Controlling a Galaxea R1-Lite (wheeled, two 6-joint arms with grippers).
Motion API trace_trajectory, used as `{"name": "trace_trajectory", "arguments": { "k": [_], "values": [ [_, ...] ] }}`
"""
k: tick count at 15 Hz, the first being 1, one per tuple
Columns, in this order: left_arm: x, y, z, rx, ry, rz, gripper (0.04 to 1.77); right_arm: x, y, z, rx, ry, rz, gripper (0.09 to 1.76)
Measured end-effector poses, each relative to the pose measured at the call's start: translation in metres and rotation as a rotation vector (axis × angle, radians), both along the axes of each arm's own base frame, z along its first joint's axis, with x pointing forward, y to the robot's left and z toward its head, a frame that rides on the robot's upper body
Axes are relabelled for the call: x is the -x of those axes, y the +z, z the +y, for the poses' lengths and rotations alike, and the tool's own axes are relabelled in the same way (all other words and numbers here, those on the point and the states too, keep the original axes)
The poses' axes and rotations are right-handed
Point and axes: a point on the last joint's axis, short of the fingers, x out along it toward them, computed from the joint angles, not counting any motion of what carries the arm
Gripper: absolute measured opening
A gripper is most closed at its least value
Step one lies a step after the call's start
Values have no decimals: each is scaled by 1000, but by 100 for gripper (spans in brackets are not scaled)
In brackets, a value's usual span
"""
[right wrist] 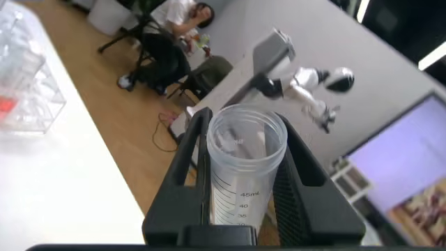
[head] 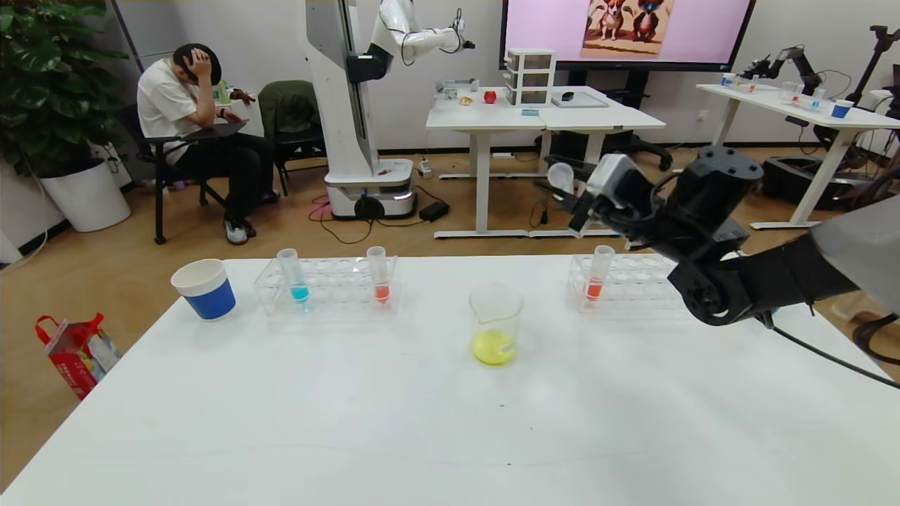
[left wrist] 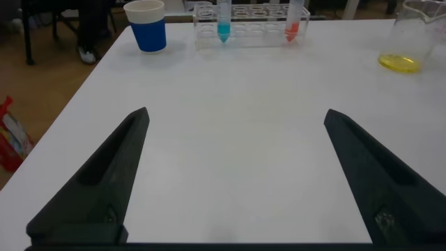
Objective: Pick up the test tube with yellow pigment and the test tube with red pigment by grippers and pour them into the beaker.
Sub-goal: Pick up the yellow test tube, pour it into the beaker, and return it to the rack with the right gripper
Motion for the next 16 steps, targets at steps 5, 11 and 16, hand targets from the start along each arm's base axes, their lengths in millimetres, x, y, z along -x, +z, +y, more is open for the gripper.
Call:
{"name": "trace_trajectory", "arguments": {
  "k": [5, 11, 16],
  "values": [
    [0, 0, 0, 0, 0, 0, 175, 32, 20, 8, -435, -172, 346, 51],
    [0, 0, 0, 0, 0, 0, 175, 62, 35, -28, -568, -350, 622, 51],
    [0, 0, 0, 0, 0, 0, 175, 49, 24, -122, -624, -560, 594, 51]
  ]
}}
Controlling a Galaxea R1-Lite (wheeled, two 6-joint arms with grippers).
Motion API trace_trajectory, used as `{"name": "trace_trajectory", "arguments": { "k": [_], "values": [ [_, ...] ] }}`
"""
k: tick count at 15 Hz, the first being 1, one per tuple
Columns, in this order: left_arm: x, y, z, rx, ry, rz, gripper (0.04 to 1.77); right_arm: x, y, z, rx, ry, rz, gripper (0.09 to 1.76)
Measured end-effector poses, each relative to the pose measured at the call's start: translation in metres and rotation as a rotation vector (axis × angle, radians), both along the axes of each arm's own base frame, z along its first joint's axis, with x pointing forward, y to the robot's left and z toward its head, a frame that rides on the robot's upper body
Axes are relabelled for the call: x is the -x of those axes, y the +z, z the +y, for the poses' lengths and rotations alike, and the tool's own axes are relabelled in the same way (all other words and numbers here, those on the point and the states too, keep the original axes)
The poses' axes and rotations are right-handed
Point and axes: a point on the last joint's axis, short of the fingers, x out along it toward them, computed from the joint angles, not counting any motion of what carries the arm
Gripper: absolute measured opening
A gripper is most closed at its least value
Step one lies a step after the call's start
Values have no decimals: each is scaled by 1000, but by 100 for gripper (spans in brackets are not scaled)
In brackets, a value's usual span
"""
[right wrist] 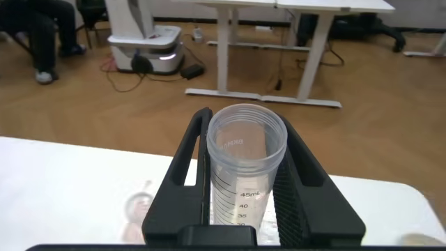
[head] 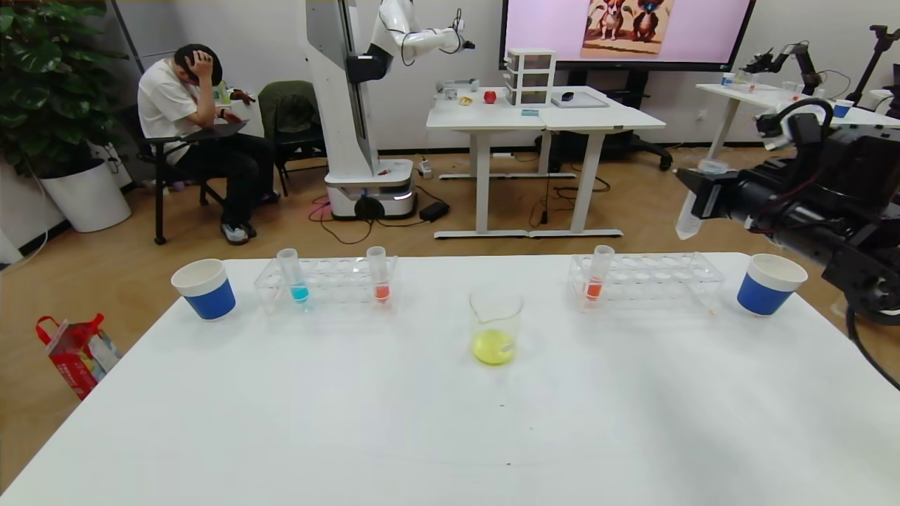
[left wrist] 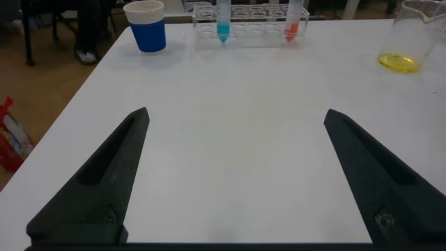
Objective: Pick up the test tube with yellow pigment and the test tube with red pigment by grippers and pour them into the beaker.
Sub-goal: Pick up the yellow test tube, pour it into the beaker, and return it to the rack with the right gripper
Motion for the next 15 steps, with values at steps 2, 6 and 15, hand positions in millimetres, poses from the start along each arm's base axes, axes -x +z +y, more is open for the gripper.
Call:
{"name": "trace_trajectory", "arguments": {
  "k": [2, 6, 15],
  "values": [
    [0, 0, 0, 0, 0, 0, 175, -7, -7, -40, 5, -84, 16, 51],
    [0, 0, 0, 0, 0, 0, 175, -35, -22, -107, 38, -227, 18, 51],
    [0, 0, 0, 0, 0, 0, 175, -47, -53, -164, 38, -347, 100, 51]
  ]
}}
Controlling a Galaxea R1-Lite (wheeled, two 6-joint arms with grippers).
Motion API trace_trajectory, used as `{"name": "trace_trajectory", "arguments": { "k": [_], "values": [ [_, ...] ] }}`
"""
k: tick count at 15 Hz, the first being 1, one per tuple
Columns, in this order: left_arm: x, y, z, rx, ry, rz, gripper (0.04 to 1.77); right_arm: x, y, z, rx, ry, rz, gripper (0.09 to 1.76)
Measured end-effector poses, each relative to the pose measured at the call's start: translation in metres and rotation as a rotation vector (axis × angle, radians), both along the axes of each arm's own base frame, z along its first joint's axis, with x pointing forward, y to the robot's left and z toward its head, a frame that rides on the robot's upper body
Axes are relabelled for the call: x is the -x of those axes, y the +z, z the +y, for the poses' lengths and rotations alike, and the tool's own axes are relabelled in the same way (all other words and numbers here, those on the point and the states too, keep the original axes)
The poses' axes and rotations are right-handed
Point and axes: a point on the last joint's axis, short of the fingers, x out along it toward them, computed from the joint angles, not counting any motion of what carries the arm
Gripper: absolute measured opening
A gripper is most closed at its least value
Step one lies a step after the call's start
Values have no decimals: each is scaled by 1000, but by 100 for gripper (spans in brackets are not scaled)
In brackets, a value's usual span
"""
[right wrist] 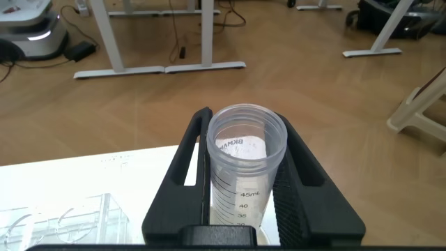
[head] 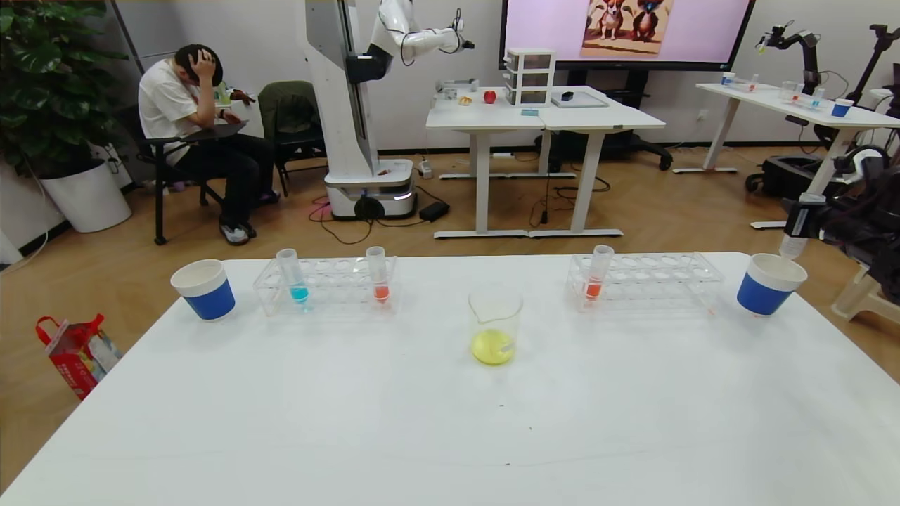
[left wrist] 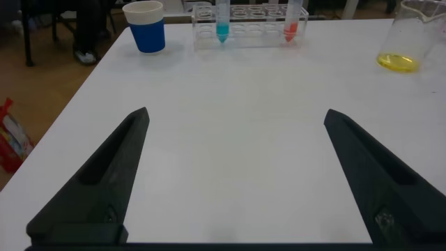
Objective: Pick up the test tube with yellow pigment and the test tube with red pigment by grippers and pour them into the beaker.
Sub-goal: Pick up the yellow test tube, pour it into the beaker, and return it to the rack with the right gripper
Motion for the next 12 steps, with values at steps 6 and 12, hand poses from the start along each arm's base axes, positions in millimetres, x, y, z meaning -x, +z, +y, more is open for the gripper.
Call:
{"name": "trace_trajectory", "arguments": {
  "k": [6, 12],
  "values": [
    [0, 0, 0, 0, 0, 0, 175, -7, -27, -10, -2, -14, -8, 51],
    [0, 0, 0, 0, 0, 0, 175, -13, -53, -10, -22, -6, 31, 51]
  ]
}}
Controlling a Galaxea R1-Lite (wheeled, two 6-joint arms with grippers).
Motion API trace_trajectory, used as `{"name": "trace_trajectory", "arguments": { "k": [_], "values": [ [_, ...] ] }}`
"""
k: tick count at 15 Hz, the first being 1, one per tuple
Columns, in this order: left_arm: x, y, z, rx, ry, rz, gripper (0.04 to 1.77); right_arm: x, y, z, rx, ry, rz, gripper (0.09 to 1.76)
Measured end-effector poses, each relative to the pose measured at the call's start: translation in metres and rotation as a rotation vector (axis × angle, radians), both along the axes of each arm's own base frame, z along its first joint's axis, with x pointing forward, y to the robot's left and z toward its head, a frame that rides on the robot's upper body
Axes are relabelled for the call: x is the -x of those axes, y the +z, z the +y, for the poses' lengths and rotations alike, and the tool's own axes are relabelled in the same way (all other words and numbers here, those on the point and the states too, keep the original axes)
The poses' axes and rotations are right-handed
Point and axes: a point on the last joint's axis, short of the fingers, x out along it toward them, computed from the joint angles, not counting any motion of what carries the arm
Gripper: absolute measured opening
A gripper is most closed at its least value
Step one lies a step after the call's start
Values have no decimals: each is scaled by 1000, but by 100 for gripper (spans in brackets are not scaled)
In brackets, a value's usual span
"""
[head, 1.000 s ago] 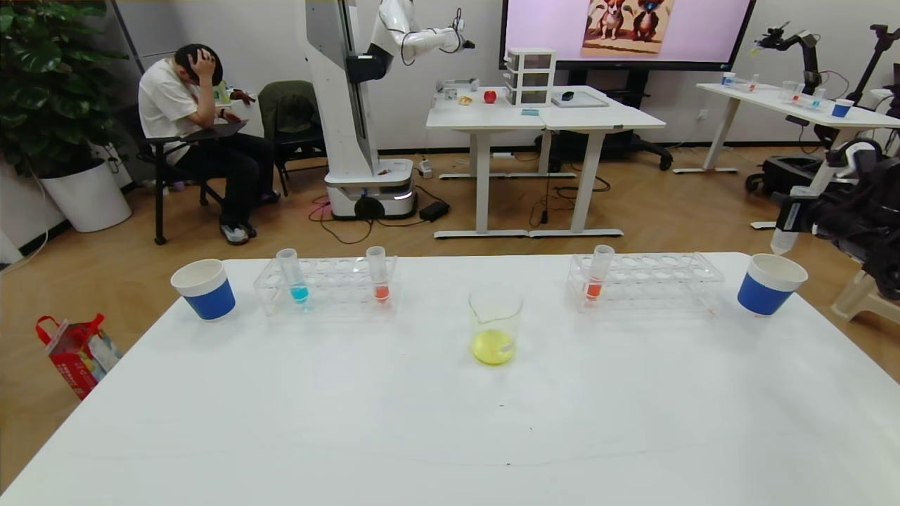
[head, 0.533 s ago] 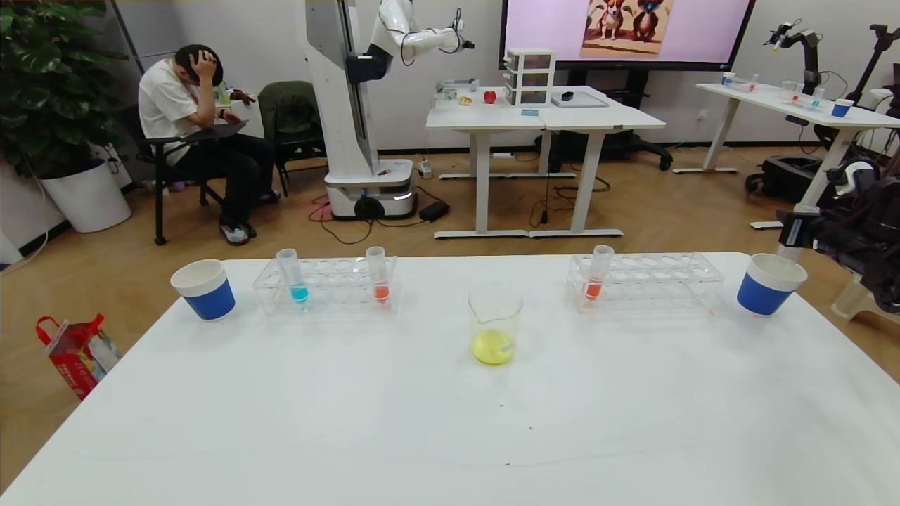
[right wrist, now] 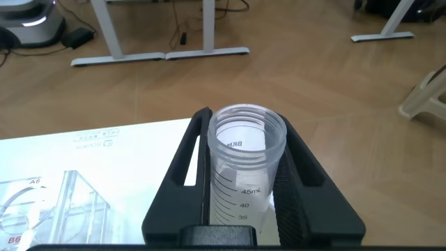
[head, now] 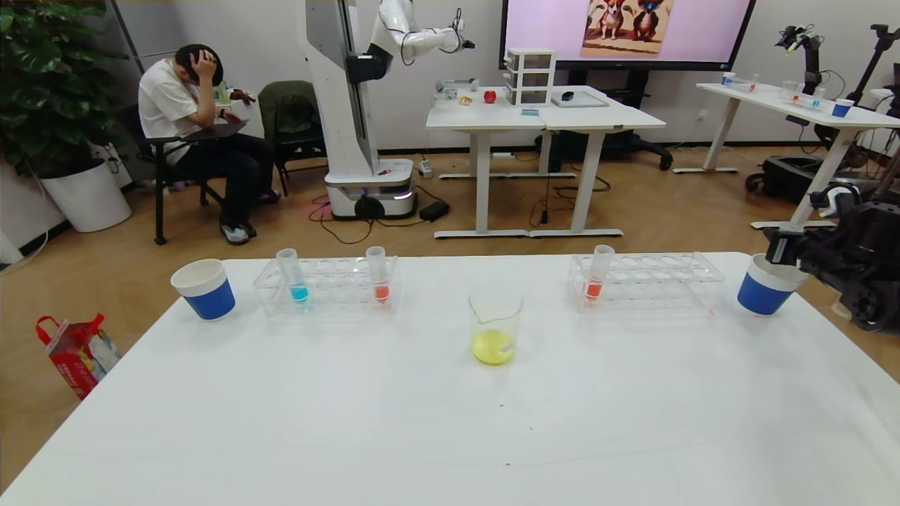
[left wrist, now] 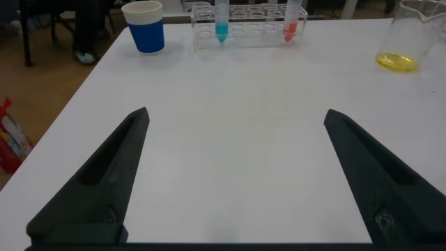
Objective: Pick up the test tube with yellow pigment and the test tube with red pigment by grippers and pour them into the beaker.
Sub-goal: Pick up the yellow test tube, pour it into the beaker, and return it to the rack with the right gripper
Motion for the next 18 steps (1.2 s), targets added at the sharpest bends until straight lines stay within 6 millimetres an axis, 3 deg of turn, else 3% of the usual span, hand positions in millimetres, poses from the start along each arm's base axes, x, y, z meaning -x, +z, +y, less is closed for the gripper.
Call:
{"name": "trace_trajectory", "arguments": {
  "k": [1, 2, 4, 5, 8, 11, 13, 16, 18],
  "values": [
    [0, 0, 0, 0, 0, 0, 175, 0, -1, 1, -1, 4, 0, 58],
    [0, 0, 0, 0, 0, 0, 175, 0, 0, 2, 2, 6, -7, 80],
    [0, 0, 0, 0, 0, 0, 175, 2, 1, 4, -6, 10, -30, 149],
    [0, 0, 0, 0, 0, 0, 175, 4, 3, 5, -22, 18, -38, 170],
    [0, 0, 0, 0, 0, 0, 175, 6, 13, 12, -19, 40, -62, 174],
    [0, 0, 0, 0, 0, 0, 175, 0, 31, 40, -8, 101, -101, 174],
    [0, 0, 0, 0, 0, 0, 175, -5, 48, 72, 0, 169, -136, 174],
    [0, 0, 0, 0, 0, 0, 175, -7, 69, 142, -3, 272, -162, 174],
    [0, 0, 0, 0, 0, 0, 175, -2, 82, 173, -4, 286, -187, 174]
  ]
}}
